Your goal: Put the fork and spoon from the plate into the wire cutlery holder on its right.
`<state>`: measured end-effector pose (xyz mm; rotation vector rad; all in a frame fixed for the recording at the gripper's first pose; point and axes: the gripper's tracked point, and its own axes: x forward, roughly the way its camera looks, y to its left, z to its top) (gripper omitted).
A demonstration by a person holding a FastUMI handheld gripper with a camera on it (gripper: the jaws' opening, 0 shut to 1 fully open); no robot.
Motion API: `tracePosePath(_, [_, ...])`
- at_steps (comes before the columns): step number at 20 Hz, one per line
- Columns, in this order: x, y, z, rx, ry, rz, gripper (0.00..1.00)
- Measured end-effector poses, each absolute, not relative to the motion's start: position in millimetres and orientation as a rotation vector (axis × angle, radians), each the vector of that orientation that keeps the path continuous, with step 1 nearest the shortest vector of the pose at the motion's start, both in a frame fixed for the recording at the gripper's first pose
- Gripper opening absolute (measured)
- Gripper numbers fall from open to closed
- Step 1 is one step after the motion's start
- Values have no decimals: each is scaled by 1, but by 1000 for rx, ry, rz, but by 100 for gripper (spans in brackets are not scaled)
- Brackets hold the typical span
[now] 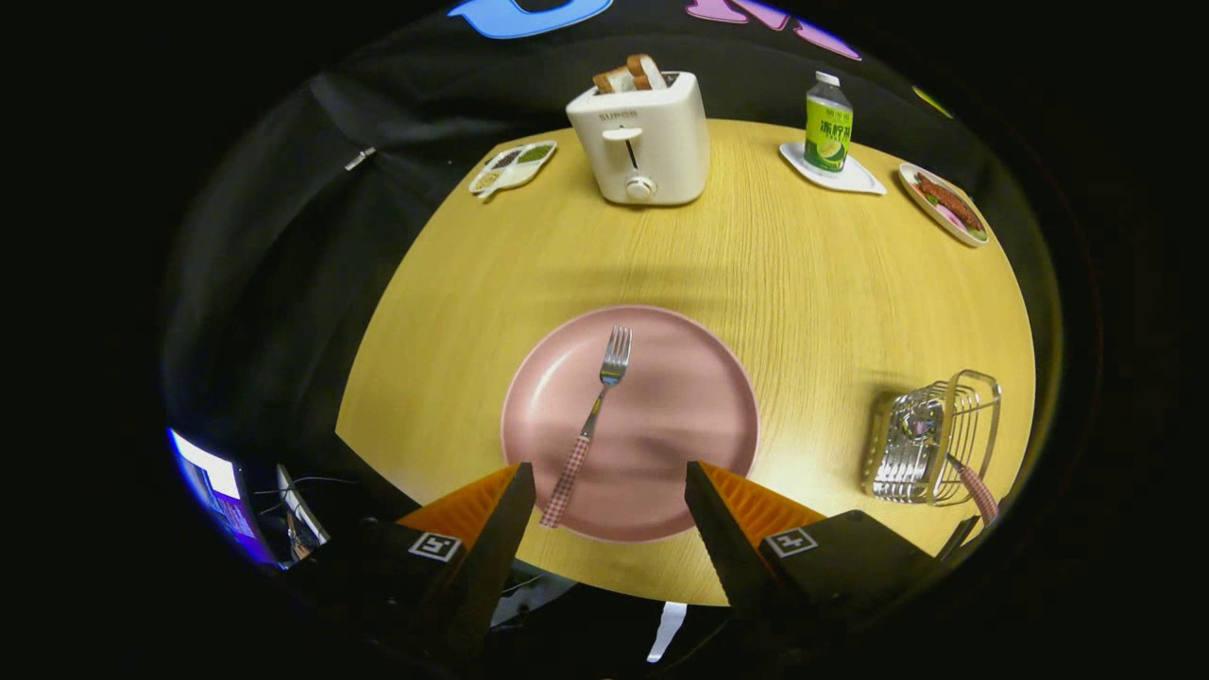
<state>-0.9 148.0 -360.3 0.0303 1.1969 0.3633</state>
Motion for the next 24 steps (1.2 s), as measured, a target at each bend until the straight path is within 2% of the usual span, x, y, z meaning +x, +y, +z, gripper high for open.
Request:
tracePosePath(9, [-4,174,-418,16,1341,319,100])
tracePosePath(12, [-11,173,-429,23,1400,287,94])
tracePosePath(13, [-10,172,-431,25,1410,274,89])
tracePosePath(14, [-11,176,-430,35,1411,274,78])
tracePosePath(15, [-11,177,-430,38,1420,272,74])
tracePosePath(16, [-12,176,-431,38,1434,269,63])
tracePosePath(18, [-16,175,-432,24,1452,277,53])
tracePosePath(20, [-17,167,-435,-34,1447,273,26])
tracePosePath(22, [-20,166,-432,-44,1449,305,16])
tracePosePath(24, [-22,167,-432,-14,1461,354,14])
